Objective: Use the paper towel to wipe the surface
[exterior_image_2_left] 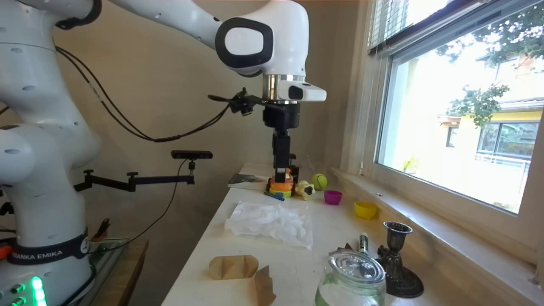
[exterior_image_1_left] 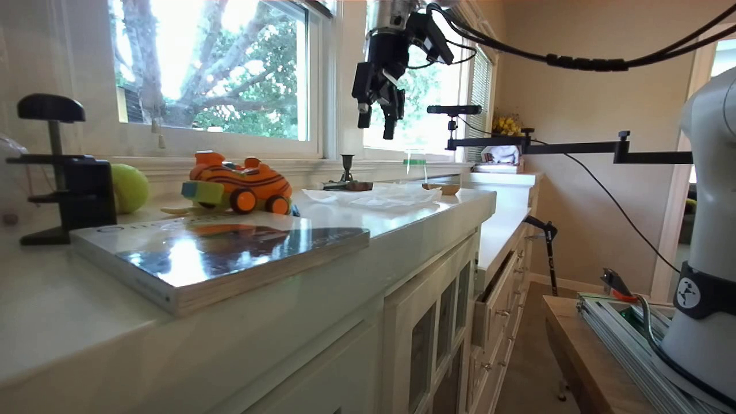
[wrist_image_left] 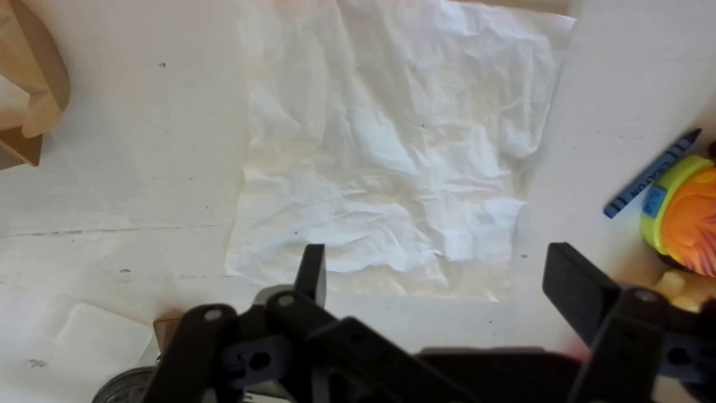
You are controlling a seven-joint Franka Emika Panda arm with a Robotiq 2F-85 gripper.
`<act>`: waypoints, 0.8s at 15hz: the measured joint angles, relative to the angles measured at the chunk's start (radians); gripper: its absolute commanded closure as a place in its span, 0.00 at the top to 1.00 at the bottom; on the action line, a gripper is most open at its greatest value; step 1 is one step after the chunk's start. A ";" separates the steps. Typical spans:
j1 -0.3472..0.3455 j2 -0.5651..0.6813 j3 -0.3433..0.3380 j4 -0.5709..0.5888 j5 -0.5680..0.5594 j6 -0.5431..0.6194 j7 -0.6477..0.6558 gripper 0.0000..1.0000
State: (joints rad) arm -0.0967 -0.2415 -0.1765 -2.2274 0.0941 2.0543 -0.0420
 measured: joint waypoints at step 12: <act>-0.034 -0.005 -0.027 -0.119 -0.034 0.103 -0.070 1.00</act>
State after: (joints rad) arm -0.1308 -0.2467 -0.2031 -2.3462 0.0597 2.1571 -0.1122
